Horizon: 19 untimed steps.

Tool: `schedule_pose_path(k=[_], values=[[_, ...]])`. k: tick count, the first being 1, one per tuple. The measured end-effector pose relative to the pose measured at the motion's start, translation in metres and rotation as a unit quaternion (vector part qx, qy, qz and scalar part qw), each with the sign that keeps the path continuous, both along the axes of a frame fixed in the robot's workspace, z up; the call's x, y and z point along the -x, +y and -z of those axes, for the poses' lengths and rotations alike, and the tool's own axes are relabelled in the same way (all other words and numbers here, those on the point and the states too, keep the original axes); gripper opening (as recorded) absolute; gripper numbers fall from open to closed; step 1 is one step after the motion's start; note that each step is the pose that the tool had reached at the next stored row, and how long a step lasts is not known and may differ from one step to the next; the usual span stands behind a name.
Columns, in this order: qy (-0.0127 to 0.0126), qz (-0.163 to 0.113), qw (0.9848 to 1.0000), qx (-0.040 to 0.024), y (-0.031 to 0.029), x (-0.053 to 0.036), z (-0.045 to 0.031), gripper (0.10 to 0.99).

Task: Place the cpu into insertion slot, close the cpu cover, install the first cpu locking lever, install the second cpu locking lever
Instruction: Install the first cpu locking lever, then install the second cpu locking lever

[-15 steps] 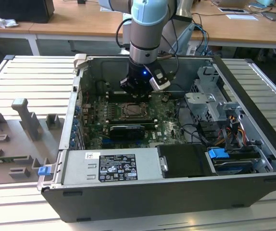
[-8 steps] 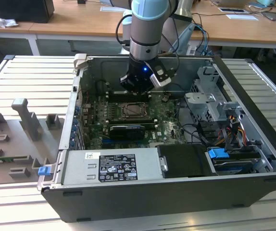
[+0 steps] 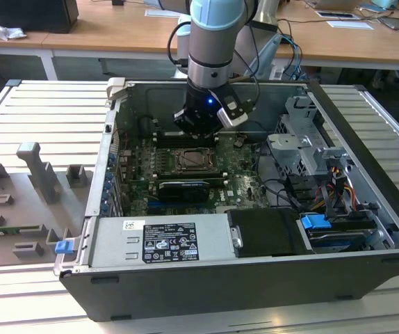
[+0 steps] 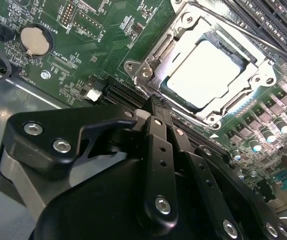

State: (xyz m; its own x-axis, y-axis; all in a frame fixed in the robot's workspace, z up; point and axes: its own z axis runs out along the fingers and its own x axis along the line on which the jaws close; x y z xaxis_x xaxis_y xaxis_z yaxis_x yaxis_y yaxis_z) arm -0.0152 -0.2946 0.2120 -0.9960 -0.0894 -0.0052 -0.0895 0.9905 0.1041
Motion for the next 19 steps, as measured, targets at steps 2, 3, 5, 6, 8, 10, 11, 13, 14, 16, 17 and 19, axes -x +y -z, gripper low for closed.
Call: schedule_pose_path(k=[2, 3, 5, 6, 8, 10, 11, 13, 14, 16, 17, 19], values=[[0.0000, 0.000, 1.0000, 0.0000, -0.0008, 0.0000, 0.0000, 0.106], [0.0000, 0.000, 1.0000, 0.0000, -0.0013, 0.0000, 0.0000, 0.106], [0.0000, 0.000, 1.0000, 0.0001, -0.0020, 0.0000, 0.0000, 0.106], [0.0000, 0.000, 1.0000, 0.0000, -0.0022, 0.0000, 0.0000, 0.106], [0.0000, 0.000, 1.0000, 0.0000, -0.0027, 0.0000, 0.0000, 0.106], [0.0000, 0.000, 1.0000, 0.0000, -0.0032, 0.0000, 0.0000, 0.106], [0.0000, 0.000, 1.0000, 0.0000, -0.0035, 0.0000, 0.0000, 0.106], [0.0000, 0.000, 1.0000, 0.0000, -0.0039, 0.0000, 0.0000, 0.106], [0.0000, 0.000, 1.0000, 0.0001, -0.0042, 0.0000, 0.0000, 0.106], [0.0000, 0.000, 1.0000, 0.0000, -0.0047, 0.0000, 0.0000, 0.106], [0.0000, 0.000, 1.0000, 0.0000, -0.0049, 0.0000, 0.0000, 0.106], [0.0001, 0.000, 1.0000, 0.0001, -0.0050, 0.0000, -0.0002, 0.106]])
